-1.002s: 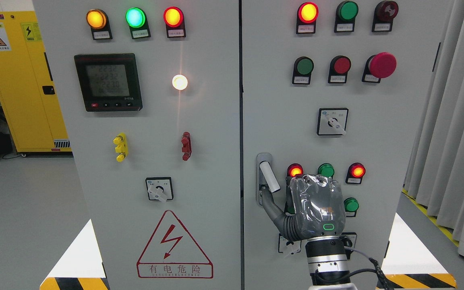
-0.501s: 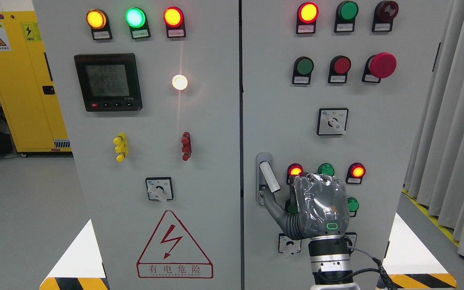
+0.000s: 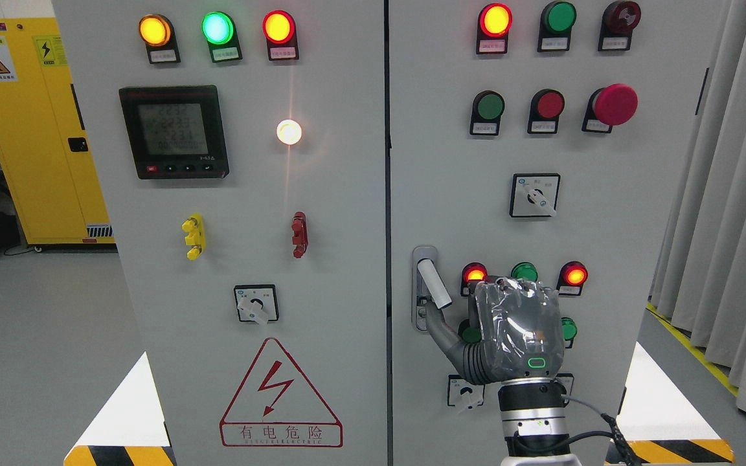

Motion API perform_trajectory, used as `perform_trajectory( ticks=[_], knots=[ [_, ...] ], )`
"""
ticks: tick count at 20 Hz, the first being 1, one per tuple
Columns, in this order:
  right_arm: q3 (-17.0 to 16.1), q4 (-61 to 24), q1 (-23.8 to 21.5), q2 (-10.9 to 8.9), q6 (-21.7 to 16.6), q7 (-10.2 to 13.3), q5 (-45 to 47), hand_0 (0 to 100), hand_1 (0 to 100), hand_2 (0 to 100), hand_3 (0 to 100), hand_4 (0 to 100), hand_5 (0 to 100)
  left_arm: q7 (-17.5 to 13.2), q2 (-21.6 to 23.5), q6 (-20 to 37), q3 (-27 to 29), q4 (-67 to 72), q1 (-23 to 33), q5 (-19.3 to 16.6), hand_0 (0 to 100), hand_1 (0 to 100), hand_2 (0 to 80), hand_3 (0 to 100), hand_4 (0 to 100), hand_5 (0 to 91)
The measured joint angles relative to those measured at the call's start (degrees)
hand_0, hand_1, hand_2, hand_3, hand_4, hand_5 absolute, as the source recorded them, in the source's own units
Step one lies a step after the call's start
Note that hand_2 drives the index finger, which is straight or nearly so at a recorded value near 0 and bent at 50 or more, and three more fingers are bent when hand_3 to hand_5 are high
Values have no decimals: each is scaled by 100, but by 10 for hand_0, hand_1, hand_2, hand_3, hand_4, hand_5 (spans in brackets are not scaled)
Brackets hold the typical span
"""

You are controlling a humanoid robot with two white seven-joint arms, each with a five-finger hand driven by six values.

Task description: Release door handle

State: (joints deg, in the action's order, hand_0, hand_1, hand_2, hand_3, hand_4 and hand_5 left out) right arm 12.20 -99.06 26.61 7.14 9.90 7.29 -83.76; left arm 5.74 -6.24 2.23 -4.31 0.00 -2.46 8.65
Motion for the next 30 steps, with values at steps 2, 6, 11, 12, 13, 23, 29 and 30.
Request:
perform_trajectory(
  ticks=[2,6,11,12,13,23,29,30],
  knots=[
    [-2,-2,0,1,0,1,0,409,355,945,1000,1000,1000,0,0,0,0,0,0,0,120,556,0,0,0,0],
    [-7,-8,-1,1,0,3,-1,422,371,945,1000,1000,1000,0,0,0,0,0,0,0,120,556,0,0,0,0],
    [-10,-15,-1,1,4,18,-1,429,374,944,1000,1000,1000,0,0,0,0,0,0,0,120,556,0,0,0,0],
    [-11,-19,-1,1,4,19,-1,429,374,945,1000,1000,1000,0,0,0,0,0,0,0,120,556,0,0,0,0],
    [-11,-21,-1,1,4,19,-1,430,375,944,1000,1000,1000,0,0,0,0,0,0,0,120,556,0,0,0,0],
    [-23,-44,-1,-5,6,-3,-6,446,379,944,1000,1000,1000,0,0,0,0,0,0,1,120,556,0,0,0,0],
    [-58,-58,5,-7,7,-5,2,456,379,943,1000,1000,1000,0,0,0,0,0,0,1,120,556,0,0,0,0],
    [-64,-59,5,-8,7,-5,4,458,379,943,1000,1000,1000,0,0,0,0,0,0,1,120,556,0,0,0,0]
  ],
)
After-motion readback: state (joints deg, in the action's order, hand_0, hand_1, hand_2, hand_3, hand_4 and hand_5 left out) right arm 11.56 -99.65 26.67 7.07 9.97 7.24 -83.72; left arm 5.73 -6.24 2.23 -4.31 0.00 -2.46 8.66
